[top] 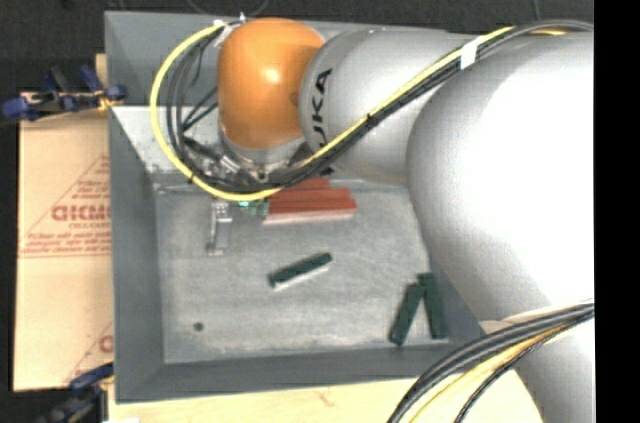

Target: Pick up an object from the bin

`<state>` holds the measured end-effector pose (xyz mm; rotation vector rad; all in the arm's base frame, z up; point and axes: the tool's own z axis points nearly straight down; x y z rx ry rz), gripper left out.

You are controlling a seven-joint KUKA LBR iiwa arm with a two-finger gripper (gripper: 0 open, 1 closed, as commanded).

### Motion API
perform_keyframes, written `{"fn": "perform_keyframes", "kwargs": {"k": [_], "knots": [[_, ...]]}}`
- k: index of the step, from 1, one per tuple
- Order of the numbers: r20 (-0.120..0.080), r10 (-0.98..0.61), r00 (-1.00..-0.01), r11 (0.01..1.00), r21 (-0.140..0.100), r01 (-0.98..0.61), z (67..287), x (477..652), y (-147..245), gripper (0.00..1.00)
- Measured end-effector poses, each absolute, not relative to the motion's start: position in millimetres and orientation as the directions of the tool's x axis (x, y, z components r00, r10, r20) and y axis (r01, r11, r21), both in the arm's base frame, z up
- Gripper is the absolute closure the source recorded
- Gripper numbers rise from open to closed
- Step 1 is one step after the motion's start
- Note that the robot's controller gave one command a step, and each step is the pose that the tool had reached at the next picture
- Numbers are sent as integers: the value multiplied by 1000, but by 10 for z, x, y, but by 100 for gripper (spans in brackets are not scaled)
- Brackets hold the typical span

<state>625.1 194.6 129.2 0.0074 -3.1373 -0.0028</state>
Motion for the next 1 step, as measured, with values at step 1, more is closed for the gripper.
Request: {"fn": "perform_keyframes", "kwargs": {"k": [1], "knots": [[-1,-30,-1000,1000,-4,-30,916,6515,1197,0]]}}
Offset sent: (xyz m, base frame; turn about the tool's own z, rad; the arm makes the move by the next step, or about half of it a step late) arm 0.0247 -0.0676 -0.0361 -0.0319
